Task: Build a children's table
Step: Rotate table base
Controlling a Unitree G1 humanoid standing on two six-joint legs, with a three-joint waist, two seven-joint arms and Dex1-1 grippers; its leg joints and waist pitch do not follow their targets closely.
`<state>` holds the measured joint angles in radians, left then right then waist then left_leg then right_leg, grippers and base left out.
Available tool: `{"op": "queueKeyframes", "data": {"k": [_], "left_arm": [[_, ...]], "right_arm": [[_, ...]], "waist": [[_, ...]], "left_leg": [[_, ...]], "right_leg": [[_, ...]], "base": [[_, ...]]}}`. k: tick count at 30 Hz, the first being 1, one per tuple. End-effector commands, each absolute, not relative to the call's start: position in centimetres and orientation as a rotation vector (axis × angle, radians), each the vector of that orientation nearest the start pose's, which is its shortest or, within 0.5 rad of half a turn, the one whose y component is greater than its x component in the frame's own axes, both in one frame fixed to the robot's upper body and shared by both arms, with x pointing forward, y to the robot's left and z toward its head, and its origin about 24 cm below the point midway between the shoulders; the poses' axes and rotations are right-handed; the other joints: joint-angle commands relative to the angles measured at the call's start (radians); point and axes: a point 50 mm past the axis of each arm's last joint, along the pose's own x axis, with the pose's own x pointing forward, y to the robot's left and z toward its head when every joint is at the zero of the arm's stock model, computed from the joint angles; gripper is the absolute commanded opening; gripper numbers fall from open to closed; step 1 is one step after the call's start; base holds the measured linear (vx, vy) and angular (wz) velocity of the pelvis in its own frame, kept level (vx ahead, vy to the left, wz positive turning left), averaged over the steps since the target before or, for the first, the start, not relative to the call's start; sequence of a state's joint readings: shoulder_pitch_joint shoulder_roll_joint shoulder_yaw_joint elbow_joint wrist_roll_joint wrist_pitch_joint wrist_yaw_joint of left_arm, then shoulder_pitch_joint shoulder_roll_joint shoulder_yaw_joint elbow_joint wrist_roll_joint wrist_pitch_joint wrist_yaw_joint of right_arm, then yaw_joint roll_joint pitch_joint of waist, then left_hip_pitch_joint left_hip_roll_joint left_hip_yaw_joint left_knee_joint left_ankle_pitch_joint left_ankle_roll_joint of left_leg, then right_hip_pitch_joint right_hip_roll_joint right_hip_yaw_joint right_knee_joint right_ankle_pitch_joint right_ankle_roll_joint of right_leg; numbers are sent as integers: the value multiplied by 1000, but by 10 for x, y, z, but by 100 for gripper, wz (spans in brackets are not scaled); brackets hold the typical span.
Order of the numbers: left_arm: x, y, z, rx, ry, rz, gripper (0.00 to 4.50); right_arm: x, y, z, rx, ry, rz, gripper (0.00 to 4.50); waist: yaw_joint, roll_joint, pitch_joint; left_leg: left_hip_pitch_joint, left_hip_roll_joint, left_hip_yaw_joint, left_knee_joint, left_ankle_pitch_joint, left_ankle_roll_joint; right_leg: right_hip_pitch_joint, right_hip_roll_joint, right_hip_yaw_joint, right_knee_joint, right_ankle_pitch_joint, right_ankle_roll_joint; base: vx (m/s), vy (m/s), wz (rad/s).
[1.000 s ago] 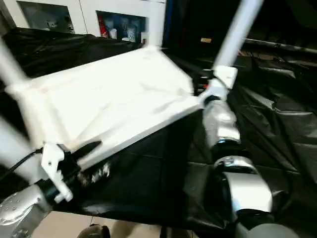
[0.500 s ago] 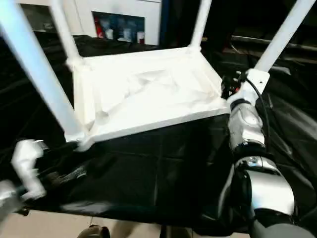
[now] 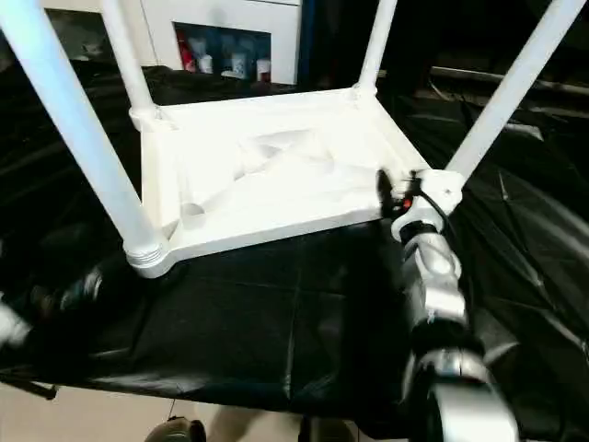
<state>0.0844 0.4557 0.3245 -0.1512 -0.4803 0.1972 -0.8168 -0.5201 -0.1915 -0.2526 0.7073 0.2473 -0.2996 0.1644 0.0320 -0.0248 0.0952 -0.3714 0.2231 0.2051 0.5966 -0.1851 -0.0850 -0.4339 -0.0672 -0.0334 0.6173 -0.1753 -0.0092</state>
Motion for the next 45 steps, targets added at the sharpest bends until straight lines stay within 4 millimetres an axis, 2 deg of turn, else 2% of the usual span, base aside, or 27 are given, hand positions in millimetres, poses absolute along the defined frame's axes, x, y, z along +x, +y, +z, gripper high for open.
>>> {"op": "queueKeyframes", "data": {"k": [1,3,5,6,7,10,12,13,15,18,21,22,23,25,27,29,30,31,33,34,35,37,38,45], "left_arm": [[226,251,90,-44,-13,-558,446],[234,240,89,-95,-41,-578,446],[240,227,88,-143,-60,-640,446],[240,227,88,-143,-60,-640,446],[245,213,90,-174,-87,-697,446],[248,207,92,-189,-98,-720,446],[253,195,96,-207,-111,-783,446],[254,182,99,-223,-106,-868,446],[253,177,100,-231,-100,-906,446],[240,157,102,-260,-47,-1099,446],[237,150,101,-270,-9,-1167,446],[236,147,100,-269,12,-1195,446],[236,144,99,-266,25,-1209,446],[239,142,100,-266,29,-1219,446],[242,139,101,-273,30,-1230,446],[243,136,104,-268,34,-1259,446],[242,134,105,-269,36,-1276,446],[242,134,105,-269,36,-1276,446],[241,126,108,-272,37,-1326,446],[241,125,109,-273,37,-1336,446],[240,122,110,-275,39,-1353,446],[240,120,110,-276,41,-1362,446],[239,117,111,-272,42,-1379,446],[240,99,116,-283,19,-1452,446]], "right_arm": [[333,-228,72,132,-193,-134,300],[322,-233,66,114,-174,-224,300],[313,-241,51,69,-85,-325,300],[313,-241,51,69,-85,-325,300],[305,-245,38,18,-6,-392,300],[302,-247,34,0,19,-413,300],[299,-249,27,-34,73,-443,300],[299,-250,22,-60,124,-444,300],[300,-249,20,-66,143,-437,300],[308,-240,14,-15,202,-345,300],[316,-231,16,35,212,-274,300],[320,-226,18,35,213,-235,300],[324,-221,20,22,216,-191,300],[329,-213,22,13,224,-133,300],[334,-203,24,2,230,-66,300],[340,-188,25,-14,244,35,300],[341,-181,25,-22,251,80,300],[341,-181,25,-22,251,80,300],[344,-163,22,-55,285,206,300],[345,-161,22,-58,288,220,300],[347,-156,22,-63,294,242,300],[348,-154,22,-64,295,251,300],[349,-150,22,-70,300,273,300],[359,-126,31,-101,287,367,300]], "waist": [[-3,12,-67],[-1,12,-67],[-2,12,-68],[-2,14,-69],[-2,14,-69],[-1,12,-69],[-3,10,-71],[-2,11,-71],[-3,10,-72],[-5,7,-79],[-5,8,-78],[-7,1,-79],[-7,-2,-80],[-6,3,-79],[-5,-1,-82],[-7,0,-82],[-10,-9,-86],[-10,-7,-86],[-17,-6,-89],[-21,-7,-89],[-25,-12,-91],[-29,-10,-92],[-31,-15,-95],[-36,-17,-100]], "left_leg": [[17,-3,0,-69,-213,22],[18,-4,1,-68,-205,16],[14,-5,0,-68,-204,8],[16,-6,1,-68,-212,1],[17,-7,0,-67,-220,-1],[15,-8,-1,-68,-239,-10],[16,-7,-2,-68,-242,-10],[16,-8,-2,-68,-240,-12],[15,-8,-2,-67,-240,-12],[13,-8,-1,-62,-219,-1],[12,-8,1,-61,-203,13],[11,-8,1,-60,-203,14],[12,-8,1,-59,-201,13],[15,-9,2,-57,-210,9],[15,-7,1,-55,-207,2],[13,-9,-1,-56,-215,-6],[8,-9,-2,-55,-209,-9],[7,-9,-4,-54,-204,-10],[6,-10,-4,-53,-197,-8],[5,-9,-5,-52,-196,-8],[3,-9,-5,-52,-197,-7],[7,-8,-5,-50,-208,-7],[7,-8,-4,-49,-202,-5],[8,-6,-4,-46,-194,4]], "right_leg": [[51,-28,34,-58,-100,-181],[51,-29,36,-62,-106,-169],[53,-27,36,-62,-113,-165],[52,-25,35,-65,-125,-162],[51,-26,36,-65,-129,-162],[52,-25,35,-68,-158,-147],[52,-25,35,-69,-174,-139],[51,-25,35,-69,-178,-136],[51,-25,36,-68,-175,-136],[56,-26,37,-60,-145,-156],[55,-24,38,-60,-123,-166],[58,-23,38,-59,-129,-167],[59,-25,38,-60,-145,-164],[55,-24,39,-62,-174,-162],[55,-25,39,-60,-191,-161],[57,-26,38,-61,-211,-160],[63,-26,39,-60,-216,-152],[63,-28,39,-57,-217,-151],[62,-28,40,-58,-216,-156],[62,-28,40,-57,-213,-158],[63,-28,39,-58,-215,-158],[59,-29,41,-60,-232,-160],[61,-27,41,-59,-221,-163],[60,-29,40,-53,-186,-195]], "base": [[0,0,0],[0,0,0],[0,0,0],[0,0,0],[0,0,0],[0,0,0],[0,0,0],[0,0,0],[0,0,0],[0,0,0],[0,0,0],[0,0,0],[0,0,0],[0,0,0],[0,0,0],[0,0,0],[0,0,0],[0,0,0],[0,0,0],[0,0,0],[0,0,0],[0,0,0],[0,0,0],[0,0,0]]}}
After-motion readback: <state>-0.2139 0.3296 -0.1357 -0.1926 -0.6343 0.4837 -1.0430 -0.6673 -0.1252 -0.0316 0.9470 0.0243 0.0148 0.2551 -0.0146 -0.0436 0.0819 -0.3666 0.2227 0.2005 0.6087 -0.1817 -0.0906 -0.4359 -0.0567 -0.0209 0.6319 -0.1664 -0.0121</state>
